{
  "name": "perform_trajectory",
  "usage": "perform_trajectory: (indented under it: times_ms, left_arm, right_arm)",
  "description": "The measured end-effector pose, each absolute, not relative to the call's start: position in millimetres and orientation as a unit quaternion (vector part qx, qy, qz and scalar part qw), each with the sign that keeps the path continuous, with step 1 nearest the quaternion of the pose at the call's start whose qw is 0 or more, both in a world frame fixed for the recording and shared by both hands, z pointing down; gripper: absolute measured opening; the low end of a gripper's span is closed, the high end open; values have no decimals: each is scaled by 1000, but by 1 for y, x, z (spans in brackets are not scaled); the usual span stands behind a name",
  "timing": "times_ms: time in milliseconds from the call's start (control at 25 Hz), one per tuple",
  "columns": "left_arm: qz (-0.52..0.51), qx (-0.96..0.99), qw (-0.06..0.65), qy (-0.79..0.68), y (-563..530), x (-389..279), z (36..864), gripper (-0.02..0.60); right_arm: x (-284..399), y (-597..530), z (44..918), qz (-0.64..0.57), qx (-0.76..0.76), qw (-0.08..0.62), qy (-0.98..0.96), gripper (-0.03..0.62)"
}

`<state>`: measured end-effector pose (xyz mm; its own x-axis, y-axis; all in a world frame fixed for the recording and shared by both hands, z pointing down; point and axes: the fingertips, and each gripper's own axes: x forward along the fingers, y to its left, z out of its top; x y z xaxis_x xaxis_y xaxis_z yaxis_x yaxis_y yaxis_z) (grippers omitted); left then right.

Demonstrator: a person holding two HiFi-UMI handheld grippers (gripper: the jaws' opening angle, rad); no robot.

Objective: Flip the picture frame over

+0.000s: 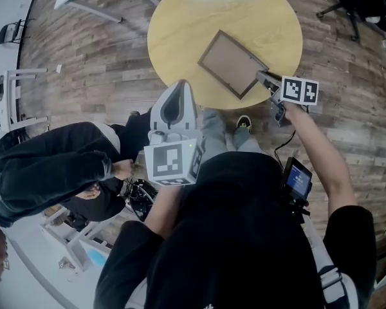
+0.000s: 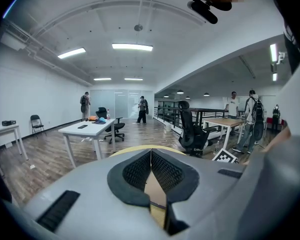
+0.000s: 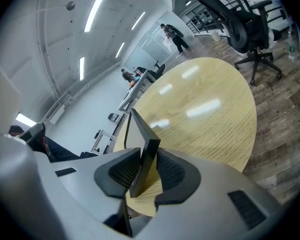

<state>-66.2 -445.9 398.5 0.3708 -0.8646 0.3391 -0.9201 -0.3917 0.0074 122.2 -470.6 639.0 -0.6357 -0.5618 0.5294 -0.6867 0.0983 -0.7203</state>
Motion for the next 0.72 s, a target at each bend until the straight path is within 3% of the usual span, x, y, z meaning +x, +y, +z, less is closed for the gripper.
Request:
perform_trajectory:
  times_ms: [720]
  left_arm:
    - [131, 821, 97, -548, -444, -68, 399, 23]
  right_arm:
    - [133, -474, 679, 506, 477, 204, -689, 161]
